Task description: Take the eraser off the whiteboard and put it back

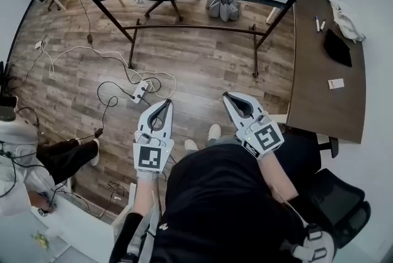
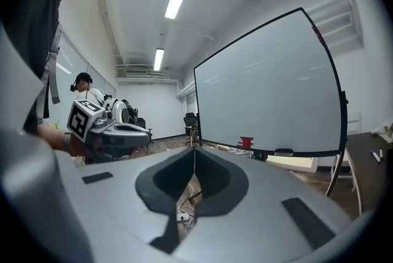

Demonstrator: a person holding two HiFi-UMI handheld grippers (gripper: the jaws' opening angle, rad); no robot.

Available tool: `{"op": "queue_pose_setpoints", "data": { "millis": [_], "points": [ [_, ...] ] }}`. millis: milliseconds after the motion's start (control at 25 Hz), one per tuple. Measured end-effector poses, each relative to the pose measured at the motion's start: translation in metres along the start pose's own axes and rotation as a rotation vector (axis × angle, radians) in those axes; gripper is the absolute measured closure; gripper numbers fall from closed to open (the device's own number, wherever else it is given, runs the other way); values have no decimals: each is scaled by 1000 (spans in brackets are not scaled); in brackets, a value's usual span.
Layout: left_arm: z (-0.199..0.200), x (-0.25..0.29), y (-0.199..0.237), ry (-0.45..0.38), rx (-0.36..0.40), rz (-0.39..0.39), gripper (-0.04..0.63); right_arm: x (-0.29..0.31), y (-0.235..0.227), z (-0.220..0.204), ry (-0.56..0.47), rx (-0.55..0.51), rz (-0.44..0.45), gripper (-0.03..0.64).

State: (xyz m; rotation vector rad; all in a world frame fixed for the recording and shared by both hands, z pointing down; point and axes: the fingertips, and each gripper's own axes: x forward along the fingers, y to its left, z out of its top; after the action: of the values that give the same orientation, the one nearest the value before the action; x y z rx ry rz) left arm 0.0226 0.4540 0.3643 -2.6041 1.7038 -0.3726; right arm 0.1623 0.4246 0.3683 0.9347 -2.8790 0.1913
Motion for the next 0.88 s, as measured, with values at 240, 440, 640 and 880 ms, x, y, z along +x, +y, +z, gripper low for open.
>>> {"op": "queue_pose_setpoints", "data": {
  "millis": [240, 440, 640, 880],
  "points": [
    [2, 57, -20, 67, 130, -13, 589, -5, -63, -20, 8, 47, -28, 600],
    [-5, 96, -6, 123, 153, -40, 589, 11, -98, -27, 29, 73, -56, 600],
    [-10, 140, 39, 109, 141, -69, 589, 62, -123, -25, 53, 64, -76, 600],
    [-21, 187, 128, 120, 179, -124, 589, 160, -134, -12, 82, 57, -115, 600]
  ]
}}
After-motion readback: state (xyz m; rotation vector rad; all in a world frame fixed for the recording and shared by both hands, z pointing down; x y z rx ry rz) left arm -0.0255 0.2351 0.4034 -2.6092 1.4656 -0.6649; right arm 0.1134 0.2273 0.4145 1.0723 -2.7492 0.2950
